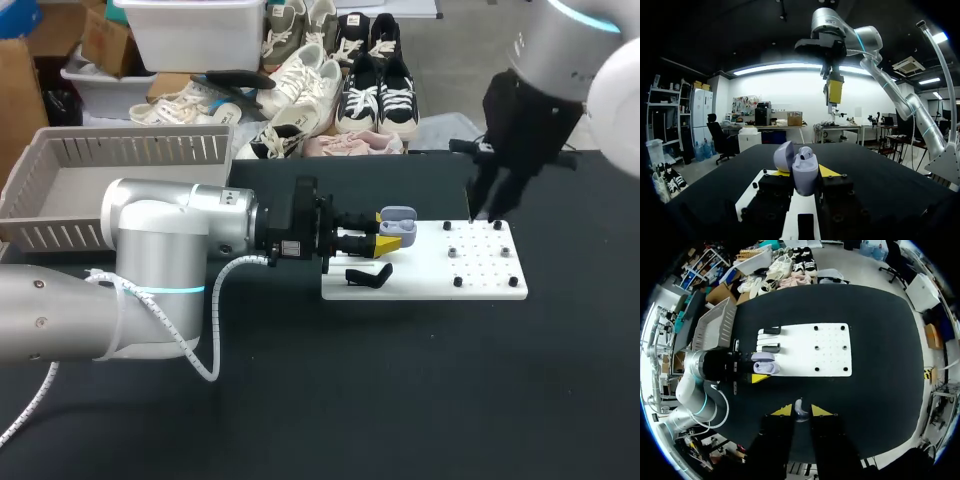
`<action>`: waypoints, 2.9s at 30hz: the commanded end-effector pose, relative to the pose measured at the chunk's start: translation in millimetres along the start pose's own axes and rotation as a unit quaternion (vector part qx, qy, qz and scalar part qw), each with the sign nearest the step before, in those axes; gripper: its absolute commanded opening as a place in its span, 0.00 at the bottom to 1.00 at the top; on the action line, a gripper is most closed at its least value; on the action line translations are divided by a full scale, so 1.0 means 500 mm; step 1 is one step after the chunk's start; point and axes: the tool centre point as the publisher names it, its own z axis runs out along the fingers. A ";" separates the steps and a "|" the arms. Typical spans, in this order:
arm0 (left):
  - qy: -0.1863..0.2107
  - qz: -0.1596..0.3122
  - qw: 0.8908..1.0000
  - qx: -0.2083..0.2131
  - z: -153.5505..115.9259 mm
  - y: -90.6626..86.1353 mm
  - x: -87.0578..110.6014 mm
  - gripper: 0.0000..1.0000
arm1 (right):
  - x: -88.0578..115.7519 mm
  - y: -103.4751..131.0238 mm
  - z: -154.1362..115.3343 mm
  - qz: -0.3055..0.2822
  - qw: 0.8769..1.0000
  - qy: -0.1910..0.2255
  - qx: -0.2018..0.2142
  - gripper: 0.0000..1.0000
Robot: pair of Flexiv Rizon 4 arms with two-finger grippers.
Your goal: Pick up each earbud case from the left stands, insert the matching earbuds, close the lid, and place the case in the box.
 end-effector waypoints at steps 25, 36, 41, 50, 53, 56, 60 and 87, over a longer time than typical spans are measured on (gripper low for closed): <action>0.000 0.000 1.000 0.000 0.001 0.000 0.000 0.00 | -0.065 0.138 0.044 -0.074 0.995 0.024 0.064 0.00; 0.000 0.000 1.000 0.000 0.001 0.000 0.000 0.00 | -0.065 0.138 0.044 -0.074 0.995 0.024 0.064 0.00; 0.000 0.000 1.000 0.000 0.001 0.000 0.000 0.00 | -0.055 0.123 0.052 -0.063 0.997 0.035 0.042 0.00; 0.000 0.000 1.000 0.000 0.001 0.000 0.000 0.00 | -0.052 0.145 0.057 -0.102 0.993 0.011 0.049 0.00; 0.000 0.000 1.000 0.000 0.001 0.000 0.000 0.00 | -0.055 0.153 0.068 -0.120 0.991 0.018 0.057 0.00; 0.000 0.000 1.000 0.000 0.001 0.000 0.000 0.00 | -0.059 0.160 0.077 -0.131 0.989 0.023 0.063 0.00; 0.000 0.000 1.000 0.000 0.001 0.000 0.000 0.00 | -0.067 0.170 0.085 -0.141 0.987 0.026 0.067 0.00; 0.000 0.000 1.000 0.000 0.001 0.000 0.000 0.00 | -0.090 0.166 0.121 -0.139 0.983 0.066 0.096 0.00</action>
